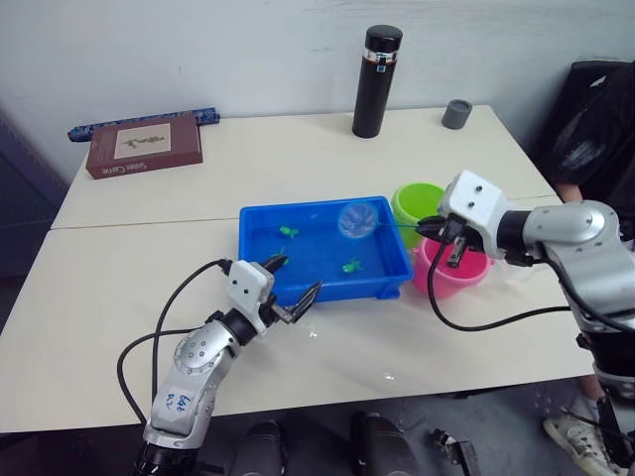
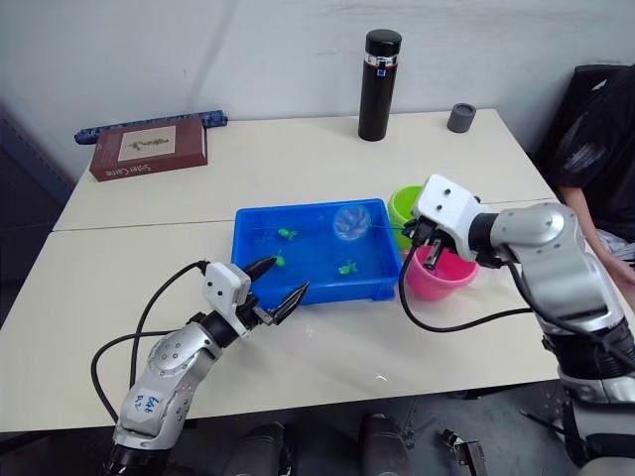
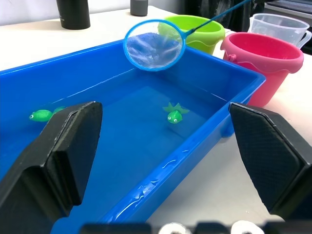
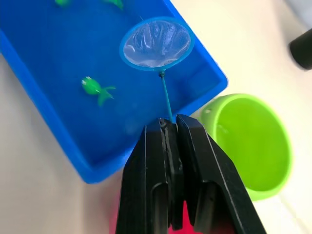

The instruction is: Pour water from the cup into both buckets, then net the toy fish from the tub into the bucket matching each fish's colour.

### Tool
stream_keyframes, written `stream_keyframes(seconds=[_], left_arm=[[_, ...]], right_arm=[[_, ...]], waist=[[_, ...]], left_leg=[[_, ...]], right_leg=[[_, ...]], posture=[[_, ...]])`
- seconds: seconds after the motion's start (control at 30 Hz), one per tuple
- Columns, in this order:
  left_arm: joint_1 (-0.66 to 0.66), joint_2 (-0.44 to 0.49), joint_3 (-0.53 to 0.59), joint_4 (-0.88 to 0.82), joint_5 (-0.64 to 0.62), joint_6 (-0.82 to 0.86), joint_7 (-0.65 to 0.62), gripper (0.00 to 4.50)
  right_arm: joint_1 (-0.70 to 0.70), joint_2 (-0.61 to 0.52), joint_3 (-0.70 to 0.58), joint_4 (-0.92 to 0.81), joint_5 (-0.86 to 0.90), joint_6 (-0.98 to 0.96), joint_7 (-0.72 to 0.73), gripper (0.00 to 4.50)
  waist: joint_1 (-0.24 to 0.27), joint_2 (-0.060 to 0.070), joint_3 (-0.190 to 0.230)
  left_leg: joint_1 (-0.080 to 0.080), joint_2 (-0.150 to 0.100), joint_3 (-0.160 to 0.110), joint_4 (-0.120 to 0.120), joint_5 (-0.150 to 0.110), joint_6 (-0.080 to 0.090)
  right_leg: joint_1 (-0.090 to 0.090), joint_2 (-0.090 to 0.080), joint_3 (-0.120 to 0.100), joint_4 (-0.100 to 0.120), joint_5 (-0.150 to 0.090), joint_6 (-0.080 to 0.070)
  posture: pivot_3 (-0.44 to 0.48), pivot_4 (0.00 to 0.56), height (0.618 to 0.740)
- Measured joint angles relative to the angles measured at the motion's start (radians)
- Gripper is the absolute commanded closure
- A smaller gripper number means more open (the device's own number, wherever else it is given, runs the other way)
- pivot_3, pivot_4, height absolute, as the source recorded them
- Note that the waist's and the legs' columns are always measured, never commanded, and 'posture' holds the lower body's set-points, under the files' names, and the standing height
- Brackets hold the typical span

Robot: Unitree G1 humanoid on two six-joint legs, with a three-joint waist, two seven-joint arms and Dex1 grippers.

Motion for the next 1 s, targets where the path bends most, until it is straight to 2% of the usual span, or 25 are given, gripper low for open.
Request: stream_keyframes(seconds=[0.27, 0.77, 1.0], left_arm=[[0.000, 0.000, -0.001, 0.000, 0.000, 0.000, 0.007, 0.04], [0.001, 0.000, -0.004, 0.000, 0.000, 0.000, 0.012, 0.04], [0.004, 0.000, -0.005, -0.001, 0.000, 0.000, 0.015, 0.04]], right_arm=[[-0.048, -0.049, 0.022, 0.057, 0.035, 0.052, 0.031, 4.50], [-0.034, -0.100, 0.103, 0.179, -0.105, -0.202, 0.045, 4.50], [-0.019, -0.100, 0.125, 0.183, -0.141, -0.275, 0.049, 4.50]], waist=[[0.001, 0.000, 0.000], [0.001, 0.000, 0.000], [0.001, 0.000, 0.000]], left_leg=[[-0.001, -0.001, 0.000, 0.000, 0.000, 0.000], [-0.001, -0.001, 0.001, -0.001, 0.000, 0.000], [-0.001, -0.001, 0.001, 0.000, 0.000, 0.000]], right_leg=[[0.000, -0.001, 0.000, -0.002, 0.000, 0.000], [-0.001, 0.000, 0.000, -0.002, 0.000, 0.000], [-0.001, 0.000, 0.000, -0.002, 0.000, 0.000]], posture=[[0.000, 0.150, 0.740], [0.000, 0.150, 0.740], [0.000, 0.150, 0.740]])
